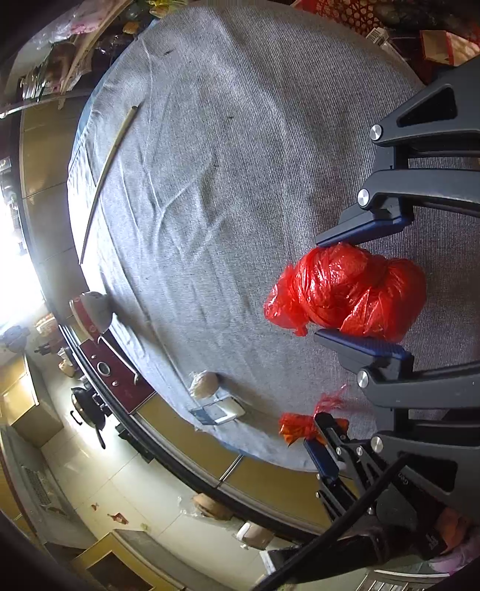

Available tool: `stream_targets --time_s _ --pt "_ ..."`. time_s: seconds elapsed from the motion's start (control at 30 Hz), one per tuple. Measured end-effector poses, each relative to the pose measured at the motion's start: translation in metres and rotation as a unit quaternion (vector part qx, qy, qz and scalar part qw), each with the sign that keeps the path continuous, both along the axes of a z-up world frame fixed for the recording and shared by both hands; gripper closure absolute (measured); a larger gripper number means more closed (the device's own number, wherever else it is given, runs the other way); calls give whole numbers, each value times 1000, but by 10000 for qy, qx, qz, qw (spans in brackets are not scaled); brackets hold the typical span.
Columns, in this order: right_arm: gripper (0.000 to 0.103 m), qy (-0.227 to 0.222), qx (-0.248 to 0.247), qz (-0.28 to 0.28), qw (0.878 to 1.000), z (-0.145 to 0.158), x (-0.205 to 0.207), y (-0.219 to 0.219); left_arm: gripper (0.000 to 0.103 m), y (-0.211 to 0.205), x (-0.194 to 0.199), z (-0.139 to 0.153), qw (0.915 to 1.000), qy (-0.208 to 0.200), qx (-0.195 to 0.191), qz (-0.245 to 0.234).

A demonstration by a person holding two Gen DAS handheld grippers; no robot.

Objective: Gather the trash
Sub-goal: 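Carry the orange bag and red bag toward the red basket with both tools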

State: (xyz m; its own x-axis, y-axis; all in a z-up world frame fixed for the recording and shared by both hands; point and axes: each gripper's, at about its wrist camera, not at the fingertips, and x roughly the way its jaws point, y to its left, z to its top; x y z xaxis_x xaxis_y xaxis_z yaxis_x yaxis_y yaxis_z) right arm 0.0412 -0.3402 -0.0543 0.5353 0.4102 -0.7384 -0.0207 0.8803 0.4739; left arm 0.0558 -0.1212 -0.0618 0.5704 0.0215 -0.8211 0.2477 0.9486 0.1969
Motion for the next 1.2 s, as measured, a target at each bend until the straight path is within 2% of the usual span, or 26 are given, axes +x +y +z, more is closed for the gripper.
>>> stream_targets --time_s 1.2 --pt "55 -214 156 -700 9972 19 -52 -68 67 -73 -16 38 9956 -450 200 -796"
